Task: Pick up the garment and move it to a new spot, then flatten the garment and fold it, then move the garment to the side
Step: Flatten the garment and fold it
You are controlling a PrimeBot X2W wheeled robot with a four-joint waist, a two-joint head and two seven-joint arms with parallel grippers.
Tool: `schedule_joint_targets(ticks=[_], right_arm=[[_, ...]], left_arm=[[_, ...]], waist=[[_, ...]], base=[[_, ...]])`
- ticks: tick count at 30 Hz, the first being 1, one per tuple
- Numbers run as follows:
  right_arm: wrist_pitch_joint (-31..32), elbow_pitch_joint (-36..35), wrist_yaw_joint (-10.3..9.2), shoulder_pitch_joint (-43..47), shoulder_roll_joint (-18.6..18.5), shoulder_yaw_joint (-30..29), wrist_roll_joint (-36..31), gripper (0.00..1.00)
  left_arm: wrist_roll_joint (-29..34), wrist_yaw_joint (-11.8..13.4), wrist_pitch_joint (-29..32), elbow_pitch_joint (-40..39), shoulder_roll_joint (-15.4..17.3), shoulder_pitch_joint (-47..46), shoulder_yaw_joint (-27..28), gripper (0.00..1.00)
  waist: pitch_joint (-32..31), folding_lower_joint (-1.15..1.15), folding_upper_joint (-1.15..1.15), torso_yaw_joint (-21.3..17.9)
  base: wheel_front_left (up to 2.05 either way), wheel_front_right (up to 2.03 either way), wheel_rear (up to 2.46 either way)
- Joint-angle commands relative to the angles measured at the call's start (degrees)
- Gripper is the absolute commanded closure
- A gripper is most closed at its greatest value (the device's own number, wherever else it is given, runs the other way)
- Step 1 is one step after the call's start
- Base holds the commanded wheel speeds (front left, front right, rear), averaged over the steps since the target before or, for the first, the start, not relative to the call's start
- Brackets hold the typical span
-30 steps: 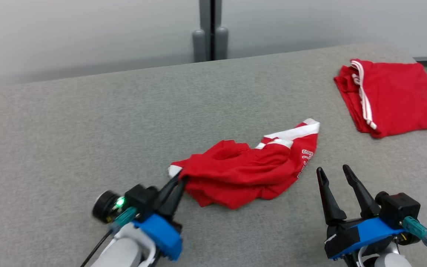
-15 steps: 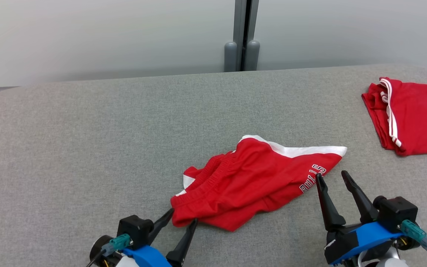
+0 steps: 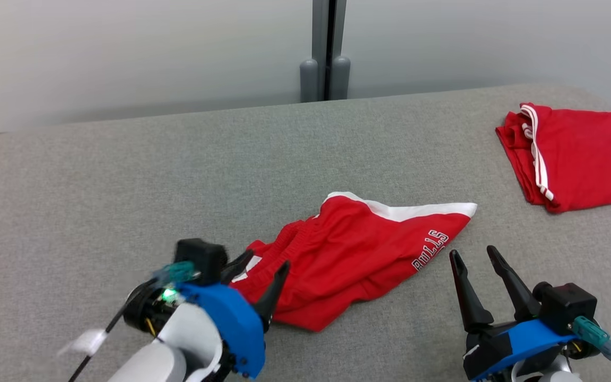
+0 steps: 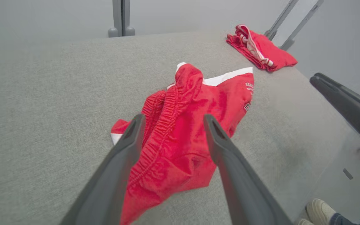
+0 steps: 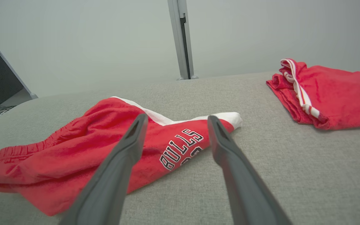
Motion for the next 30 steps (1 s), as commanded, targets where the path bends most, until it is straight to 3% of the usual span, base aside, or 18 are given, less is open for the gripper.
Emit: schedule_joint_targets(ticks=[1, 10, 13, 24, 25, 26, 27, 30], right_arm=[[-0.1, -0.3, 0.01, -0.5, 0.0, 0.1, -0.2, 0.0], [-0.8, 0.2, 0.01, -3.0, 0.0, 1.6, 0.4, 0.0], [-1.2, 0.6, 0.01, -3.5, 0.0, 1.5, 0.2, 0.0], [-2.4, 1.9, 0.01, -4.6, 0.0, 1.7, 0.9, 0.0], [-2.6, 2.0, 0.01, -4.7, 0.0, 1.6, 1.1, 0.0], [-2.5, 2.1, 0.01, -4.7, 0.0, 1.6, 1.1, 0.0], [-2.7, 2.2, 0.01, -4.7, 0.0, 1.5, 1.2, 0.0], [-2.8, 2.3, 0.01, -4.9, 0.0, 1.4, 1.1, 0.0]], left_arm=[[2.0, 0.4, 2.4, 1.9, 0.2, -2.8, -1.4, 0.0], [3.6, 0.3, 9.7, 19.7, -7.6, -17.1, -4.6, 0.0], [4.1, 1.0, 11.1, 23.7, -8.3, -19.2, -5.1, 0.0], [0.5, -0.2, 16.8, 31.3, -9.5, -21.4, -4.7, 0.0], [-0.1, -0.7, 17.2, 31.5, -9.7, -21.0, -4.7, 0.13], [-0.6, -1.1, 16.8, 31.6, -9.9, -20.8, -4.4, 0.83], [-0.7, -1.4, 16.2, 31.7, -10.0, -20.7, -4.2, 1.0], [-0.6, -2.5, 13.3, 32.1, -10.4, -21.0, -4.0, 1.0]], waist=[[0.5, 0.0, 0.0, -0.2], [4.3, 0.0, 0.0, -3.5], [5.1, 0.0, 0.0, -4.9], [6.5, 0.0, 0.0, -7.8], [6.6, 0.0, 0.0, -7.9], [6.6, 0.0, 0.0, -8.0], [6.6, 0.0, 0.0, -8.1], [6.7, 0.0, 0.0, -8.2]], base=[[0.0, 0.0, 0.0], [0.0, 0.0, 0.0], [0.0, 0.0, 0.0], [0.0, 0.0, 0.0], [0.0, 0.0, 0.0], [0.0, 0.0, 0.0], [0.0, 0.0, 0.0], [0.0, 0.0, 0.0]])
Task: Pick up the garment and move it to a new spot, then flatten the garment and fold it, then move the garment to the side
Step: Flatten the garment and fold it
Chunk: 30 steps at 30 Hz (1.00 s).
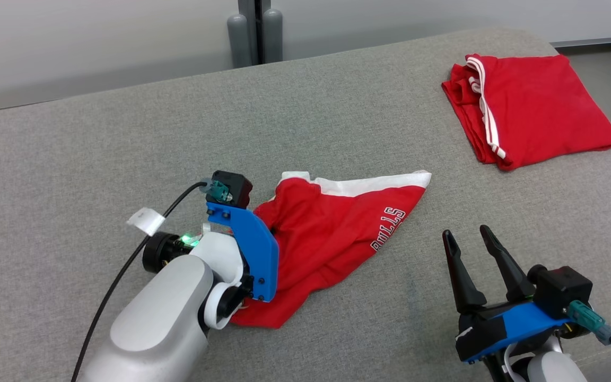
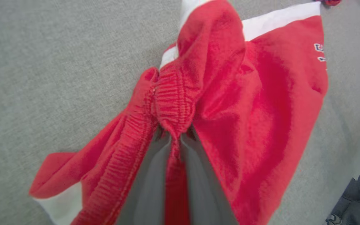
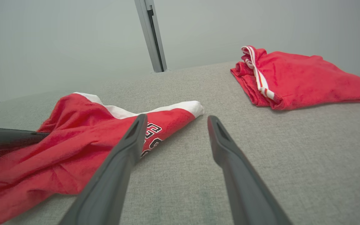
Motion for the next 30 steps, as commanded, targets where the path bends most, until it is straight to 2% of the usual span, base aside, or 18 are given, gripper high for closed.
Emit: schedule_joint_targets(ticks=[1, 10, 16, 23, 26, 30], right_arm=[[-0.5, 0.1, 0.01, -0.9, 0.0, -0.2, 0.3, 0.0], [-0.6, 0.4, 0.01, -1.6, 0.0, 0.6, 0.9, 0.0], [-0.9, 0.9, 0.01, -1.8, 0.0, 0.7, 1.0, 0.0], [-1.1, 0.9, 0.01, -1.2, 0.0, 0.2, 1.1, 0.0], [-0.9, 0.7, 0.01, -1.1, 0.0, 0.3, 1.0, 0.0], [-0.6, 0.6, 0.01, -1.0, 0.0, 0.5, 0.6, 0.0]], left_arm=[[0.6, -0.6, -3.4, -0.2, -0.5, -0.7, 0.9, 1.0], [11.3, -2.9, -31.1, 1.5, -1.0, -10.2, 1.3, 1.0], [16.3, -5.8, -44.3, 2.0, -2.3, -19.0, 0.6, 1.0], [17.8, -7.2, -48.0, -3.4, -4.6, -19.4, 2.0, 1.0], [18.1, -7.5, -48.1, -6.3, -4.4, -14.2, 2.8, 1.0], [18.0, -8.4, -48.1, -7.6, -2.2, -3.9, 3.8, 1.0]], waist=[[0.0, 0.0, 0.0, 0.0], [-0.1, 0.0, 0.0, -0.8], [-0.1, 0.0, 0.0, -1.4], [0.3, 0.0, 0.0, -0.6], [0.5, 0.0, 0.0, 0.4], [0.1, 0.0, 0.0, 2.0]], base=[[0.0, 0.0, 0.0], [0.0, 0.0, 0.0], [0.0, 0.0, 0.0], [0.0, 0.0, 0.0], [0.0, 0.0, 0.0], [0.0, 0.0, 0.0]])
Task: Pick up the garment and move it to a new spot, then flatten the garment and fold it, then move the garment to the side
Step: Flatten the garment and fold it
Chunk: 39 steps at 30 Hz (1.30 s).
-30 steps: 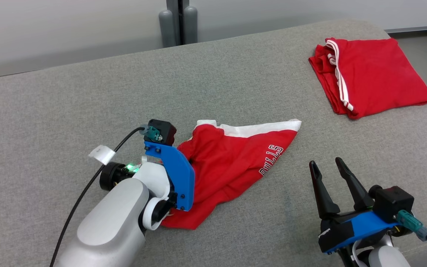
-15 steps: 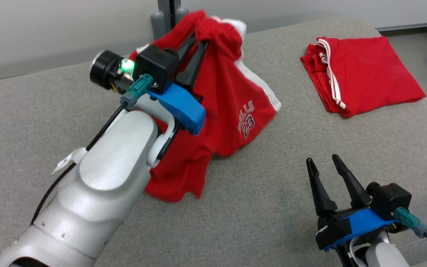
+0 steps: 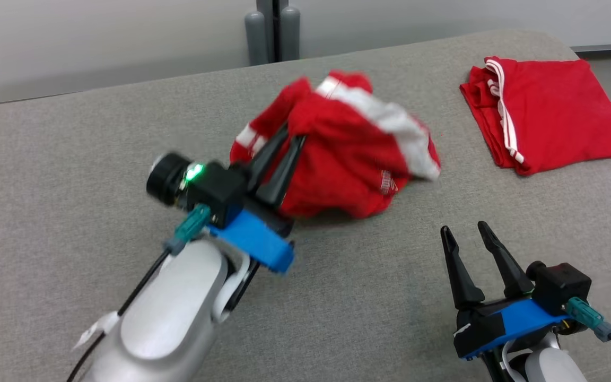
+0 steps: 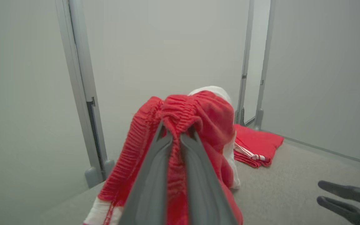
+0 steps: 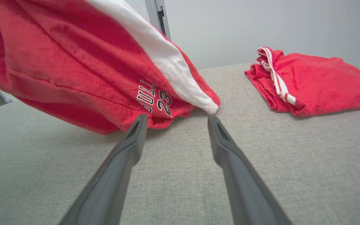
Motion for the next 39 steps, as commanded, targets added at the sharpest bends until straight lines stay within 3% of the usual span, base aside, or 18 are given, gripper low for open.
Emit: schedule_joint_targets(ticks=[1, 7, 16, 17, 20, 21, 22, 28, 39], right_arm=[[0.1, -0.2, 0.01, 0.1, 0.0, -0.2, -0.2, 0.0], [1.1, -0.8, 0.01, 1.2, 0.0, -0.5, -1.3, 0.0], [2.5, -1.7, 0.01, 2.5, -0.1, 0.1, -1.4, 0.0], [2.6, -1.8, 0.01, 2.7, -0.1, -0.1, -1.5, 0.0], [3.1, -2.2, 0.01, 3.0, 0.0, -0.1, -1.8, 0.0], [3.2, -2.3, 0.01, 3.1, 0.0, 0.0, -1.8, 0.0], [3.3, -2.4, 0.01, 3.2, 0.0, 0.1, -1.8, 0.0], [3.5, -3.0, 0.01, 3.9, 0.0, -0.3, -1.3, 0.0], [3.7, -3.9, 0.01, 4.7, 0.0, -2.5, -1.5, 0.0]], left_arm=[[-0.3, -0.1, -0.2, 0.0, 0.6, 2.1, 0.5, 1.0], [-0.9, 0.2, -0.2, 0.8, 3.6, 16.5, 4.1, 1.0], [-0.9, 0.9, -0.2, 1.5, 2.5, 28.3, 11.1, 1.0], [-0.9, 1.0, -0.2, 1.6, 2.1, 28.9, 11.9, 0.81], [-0.9, 0.9, -0.2, 3.3, 1.5, 30.7, 13.8, 0.67], [-0.9, 0.9, -0.2, 4.3, 1.4, 31.1, 14.0, 0.07], [-0.8, 0.8, -0.2, 4.7, 1.3, 31.0, 14.5, 0.0], [-1.8, 1.2, -0.2, 4.7, 1.2, 32.3, 18.8, 0.0], [-0.1, 0.6, -0.2, -7.1, -0.2, 33.9, 27.1, 0.0]], waist=[[0.0, -0.01, -0.01, 0.6], [-1.3, -0.01, -0.01, 3.6], [-3.9, -0.01, -0.01, 7.3], [-4.2, -0.01, -0.01, 7.7], [-4.9, -0.01, -0.01, 8.3], [-5.1, -0.01, -0.01, 8.4], [-5.3, -0.01, -0.01, 8.4], [-5.8, -0.01, -0.01, 8.8], [-6.4, -0.01, -0.01, 9.6]], base=[[0.0, 0.0, 0.0], [0.0, 0.0, 0.0], [0.0, 0.0, 0.0], [0.0, 0.0, 0.0], [0.0, 0.0, 0.0], [0.0, 0.0, 0.0], [0.0, 0.0, 0.0], [0.0, 0.0, 0.0], [0.0, 0.0, 0.0]])
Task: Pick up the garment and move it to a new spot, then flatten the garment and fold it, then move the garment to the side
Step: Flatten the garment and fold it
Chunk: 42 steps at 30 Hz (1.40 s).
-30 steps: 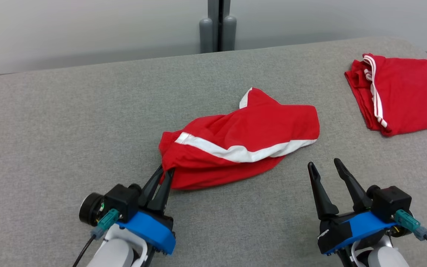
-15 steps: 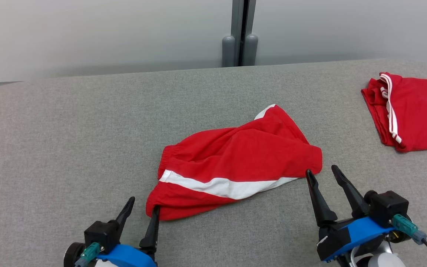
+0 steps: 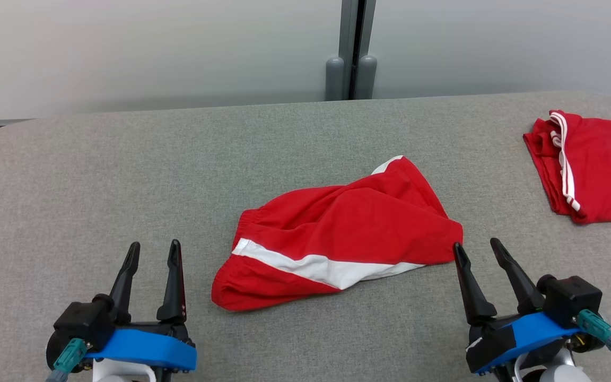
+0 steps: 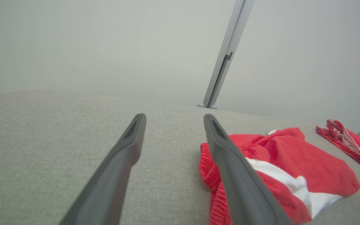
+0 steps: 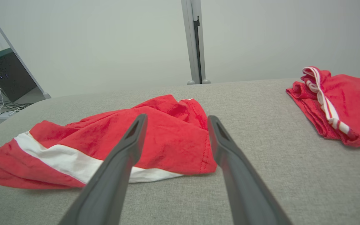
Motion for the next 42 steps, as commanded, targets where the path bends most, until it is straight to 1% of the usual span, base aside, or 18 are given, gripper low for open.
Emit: schedule_joint_targets(ticks=[1, 4, 8, 12, 17, 22, 28, 31, 36, 42], right_arm=[[-0.1, -0.3, 0.01, 0.7, 0.0, -0.3, 0.0, 0.0], [-0.4, -0.2, 0.01, 0.8, 0.0, -0.7, 0.4, 0.0], [-0.5, 0.1, 0.01, 0.9, 0.0, -1.0, 0.6, 0.0], [-0.7, 0.2, 0.01, 0.8, -0.1, -1.2, 0.6, 0.0], [-0.9, 0.1, 0.01, 1.2, 0.0, -2.0, 0.4, 0.0], [-0.4, -0.6, 0.01, 1.2, 0.0, -3.2, -0.2, 0.0], [1.2, -1.1, 0.01, -0.4, 0.0, -4.9, -1.4, 0.0], [4.0, -0.7, 0.01, -2.0, -0.2, -5.7, -1.9, 0.0], [15.8, 3.8, 0.01, -6.4, -0.2, -9.3, 0.7, 0.0], [24.5, 10.4, 0.01, -12.0, -0.1, -11.8, 3.8, 0.0]], left_arm=[[0.5, -0.4, -0.2, -1.1, -0.4, 0.2, 0.5, 0.0], [1.1, -0.6, -0.2, -3.0, -1.2, 0.2, 1.4, 0.0], [3.2, -0.9, -0.2, -3.9, -0.9, -0.5, 2.4, 0.0], [4.9, -0.5, -0.2, -2.2, -0.3, 0.2, 2.5, 0.0], [5.1, 0.5, 0.8, 0.1, 0.1, 1.7, 2.5, 0.0], [4.5, 1.3, 0.9, 0.6, -0.3, 3.4, 2.5, 0.0], [4.4, 1.6, 0.8, 0.6, -0.3, 3.6, 2.4, 0.0], [4.3, 1.9, 1.0, 0.1, 0.1, 3.0, 2.6, 0.0], [4.2, 2.2, 1.6, -0.7, 0.3, 2.4, 2.4, 0.0], [4.0, 2.4, 1.7, -1.7, 0.3, 1.7, 1.9, 0.0]], waist=[[-0.1, 0.0, 0.01, 0.0], [-0.6, 0.0, 0.01, -0.2], [-1.3, 0.0, 0.01, -0.7], [-2.0, 0.0, 0.01, -1.5], [-2.4, 0.0, 0.01, -1.9], [-2.3, 0.0, 0.01, -1.4], [-1.6, 0.0, 0.01, -0.1], [-1.0, 0.0, 0.01, 0.4], [0.2, 0.0, 0.01, 1.3], [1.7, 0.0, 0.01, 2.9]], base=[[0.0, 0.0, 0.0], [0.0, 0.0, 0.0], [0.0, 0.0, 0.0], [0.0, 0.0, 0.0], [0.0, 0.0, 0.0], [0.0, 0.0, 0.0], [0.0, 0.0, 0.0], [0.0, 0.0, 0.0], [0.0, 0.0, 0.0], [0.0, 0.0, 0.0]])
